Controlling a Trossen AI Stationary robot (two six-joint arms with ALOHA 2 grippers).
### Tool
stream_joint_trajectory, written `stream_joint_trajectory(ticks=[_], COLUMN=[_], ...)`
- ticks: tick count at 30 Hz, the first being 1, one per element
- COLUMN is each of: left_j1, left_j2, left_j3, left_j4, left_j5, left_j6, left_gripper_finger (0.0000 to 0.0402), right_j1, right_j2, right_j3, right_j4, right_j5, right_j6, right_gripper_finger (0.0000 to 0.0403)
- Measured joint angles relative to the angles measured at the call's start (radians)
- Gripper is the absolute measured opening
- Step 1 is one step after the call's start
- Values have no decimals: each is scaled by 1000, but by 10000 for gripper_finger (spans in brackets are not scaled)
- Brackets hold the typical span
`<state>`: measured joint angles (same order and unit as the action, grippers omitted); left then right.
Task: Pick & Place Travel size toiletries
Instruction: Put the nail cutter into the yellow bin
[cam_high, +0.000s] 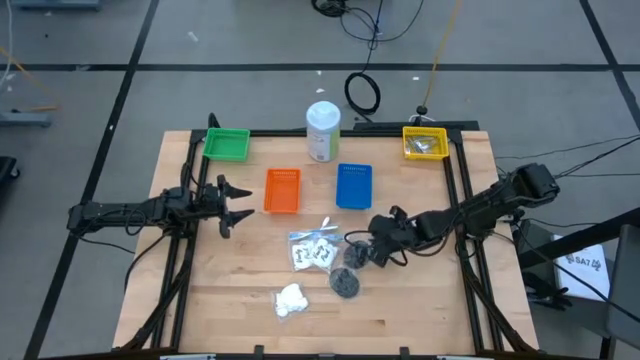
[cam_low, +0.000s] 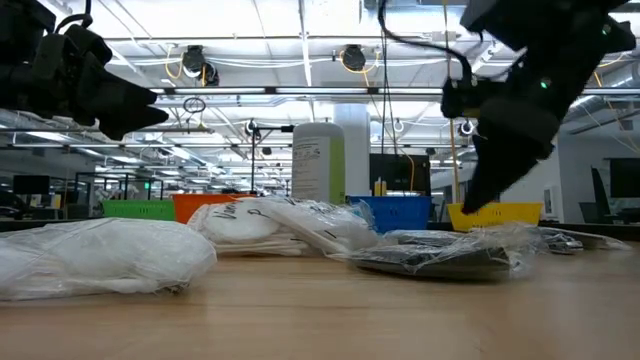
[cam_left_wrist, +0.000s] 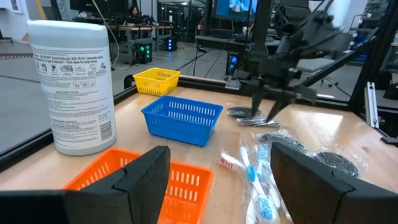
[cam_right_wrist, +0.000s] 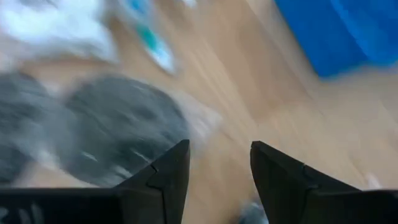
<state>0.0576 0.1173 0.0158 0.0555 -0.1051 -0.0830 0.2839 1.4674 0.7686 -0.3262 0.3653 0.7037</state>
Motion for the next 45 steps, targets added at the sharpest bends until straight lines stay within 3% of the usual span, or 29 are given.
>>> stream_joint_trajectory(ticks=[8,26,31,38,45], left_j1=[0,0,0,0,0], left_j2=[0,0,0,0,0], left_j3=[0,0,0,0,0], left_j4=[0,0,0,0,0], left_j5=[0,0,0,-1,0], left_j6=[0,0,0,0,0], left_gripper_finger=[273,273,274,274,273], right_j1=[-19,-60,-77,-80,-80], right_j2=[0,-1,-7,-26,-132], right_j3=[-58,-113,-198,-208,-210], right_j4=[-60,-14,114,163,257], right_j5=[2,2,3,1,-16], right_j6=[98,100,128,88,-2], right_gripper_finger=[160,158,129,52,49])
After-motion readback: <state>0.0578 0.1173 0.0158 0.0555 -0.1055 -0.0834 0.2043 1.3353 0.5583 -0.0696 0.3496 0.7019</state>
